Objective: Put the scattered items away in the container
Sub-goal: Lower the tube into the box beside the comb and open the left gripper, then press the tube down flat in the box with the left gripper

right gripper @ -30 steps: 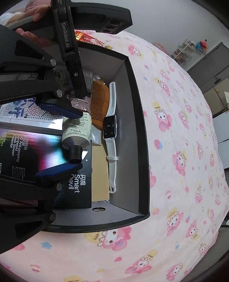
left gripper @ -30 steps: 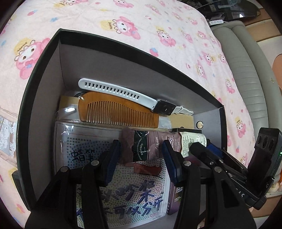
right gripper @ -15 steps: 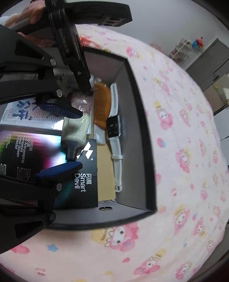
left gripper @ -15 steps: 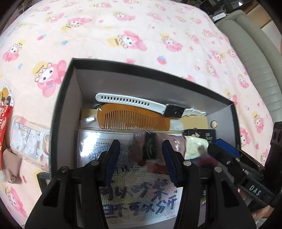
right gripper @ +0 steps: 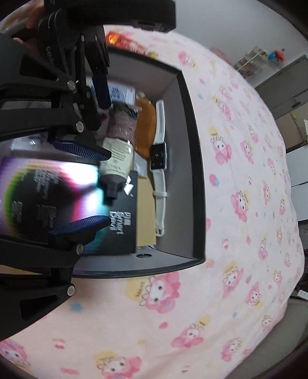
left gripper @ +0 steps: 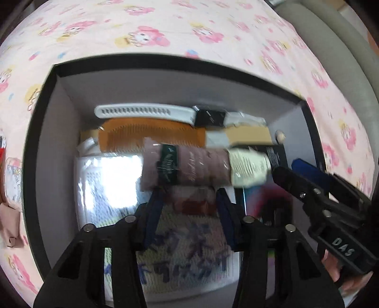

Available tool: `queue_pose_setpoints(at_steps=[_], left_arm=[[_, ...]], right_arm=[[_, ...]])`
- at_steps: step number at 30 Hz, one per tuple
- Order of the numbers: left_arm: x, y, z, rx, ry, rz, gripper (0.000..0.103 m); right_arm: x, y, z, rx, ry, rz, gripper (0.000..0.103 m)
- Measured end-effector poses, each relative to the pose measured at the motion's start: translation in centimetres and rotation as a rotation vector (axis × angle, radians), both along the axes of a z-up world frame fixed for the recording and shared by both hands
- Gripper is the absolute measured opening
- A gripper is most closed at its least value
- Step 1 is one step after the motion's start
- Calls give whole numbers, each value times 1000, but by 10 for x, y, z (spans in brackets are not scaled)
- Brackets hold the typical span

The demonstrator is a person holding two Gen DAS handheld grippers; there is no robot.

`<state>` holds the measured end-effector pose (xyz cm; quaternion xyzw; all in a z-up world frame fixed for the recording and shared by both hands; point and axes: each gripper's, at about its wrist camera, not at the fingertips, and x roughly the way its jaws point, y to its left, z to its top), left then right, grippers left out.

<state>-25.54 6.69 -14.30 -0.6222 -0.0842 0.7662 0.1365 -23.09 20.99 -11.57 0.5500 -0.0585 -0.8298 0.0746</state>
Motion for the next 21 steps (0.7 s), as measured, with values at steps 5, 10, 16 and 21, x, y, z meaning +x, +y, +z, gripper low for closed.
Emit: queue_pose_setpoints(at_steps=[5, 10, 16, 21], left_arm=[[-5, -21, 5, 15, 32, 77, 43], [2, -13, 5, 104, 8, 27, 42], [-2, -12, 6, 129, 33, 71, 41], [-11, -8, 10, 151, 61, 109, 41]], right_arm=[[-16, -21, -9, -40, -15, 70, 41], [-4, -11, 10, 9, 61, 37, 37], [13, 20, -1, -182, -87, 28, 37], [-5, 9, -13, -145, -103, 19, 37]])
